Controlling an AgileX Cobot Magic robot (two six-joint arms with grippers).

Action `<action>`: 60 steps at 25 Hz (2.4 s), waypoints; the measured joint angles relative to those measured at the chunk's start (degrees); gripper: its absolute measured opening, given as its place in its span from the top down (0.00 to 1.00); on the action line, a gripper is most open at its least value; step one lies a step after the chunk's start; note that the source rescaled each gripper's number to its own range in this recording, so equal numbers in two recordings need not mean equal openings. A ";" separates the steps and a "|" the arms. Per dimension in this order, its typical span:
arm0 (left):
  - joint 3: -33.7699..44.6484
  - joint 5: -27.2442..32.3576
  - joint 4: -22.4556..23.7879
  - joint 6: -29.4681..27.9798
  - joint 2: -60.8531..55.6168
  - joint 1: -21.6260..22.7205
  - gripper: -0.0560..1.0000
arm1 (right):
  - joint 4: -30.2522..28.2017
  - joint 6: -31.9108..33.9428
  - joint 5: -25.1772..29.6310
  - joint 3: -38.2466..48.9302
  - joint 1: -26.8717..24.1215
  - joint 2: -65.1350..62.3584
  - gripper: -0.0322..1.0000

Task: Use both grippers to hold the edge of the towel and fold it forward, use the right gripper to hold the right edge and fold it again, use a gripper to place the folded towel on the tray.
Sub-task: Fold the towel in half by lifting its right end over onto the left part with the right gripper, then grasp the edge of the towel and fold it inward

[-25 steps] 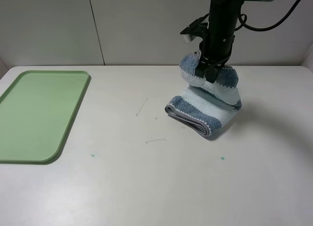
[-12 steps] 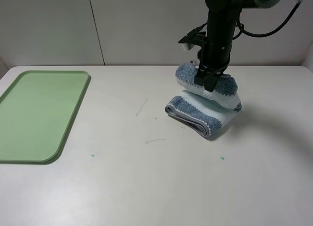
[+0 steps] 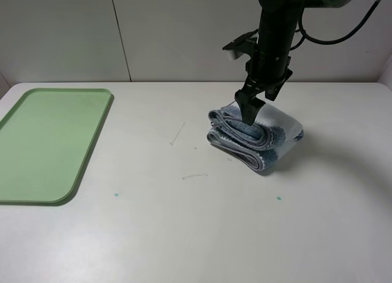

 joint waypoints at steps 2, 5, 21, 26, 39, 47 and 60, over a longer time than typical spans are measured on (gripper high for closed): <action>0.00 0.00 0.00 0.00 0.00 0.00 0.14 | -0.01 -0.06 0.00 0.00 0.00 -1.92 0.00; 0.00 0.00 0.00 0.00 0.00 0.00 0.14 | -0.01 -0.17 0.00 0.00 0.00 -5.55 0.00; 0.00 0.00 0.05 0.00 0.00 0.00 0.14 | -0.18 8.45 -0.15 16.99 0.02 -37.24 0.00; 0.00 0.00 0.05 0.00 0.00 0.00 0.14 | 0.00 13.63 -0.05 26.97 0.33 -50.78 0.00; 0.00 0.00 0.05 0.00 0.00 0.00 0.14 | 1.64 21.73 0.16 49.38 -0.91 -88.09 0.00; 0.00 0.00 0.05 0.00 0.00 0.00 0.14 | 1.71 21.91 -5.17 59.00 -14.96 -108.16 0.00; 0.00 0.00 0.05 0.00 0.00 0.00 0.14 | 2.26 21.91 -11.33 70.38 -25.78 -120.17 0.00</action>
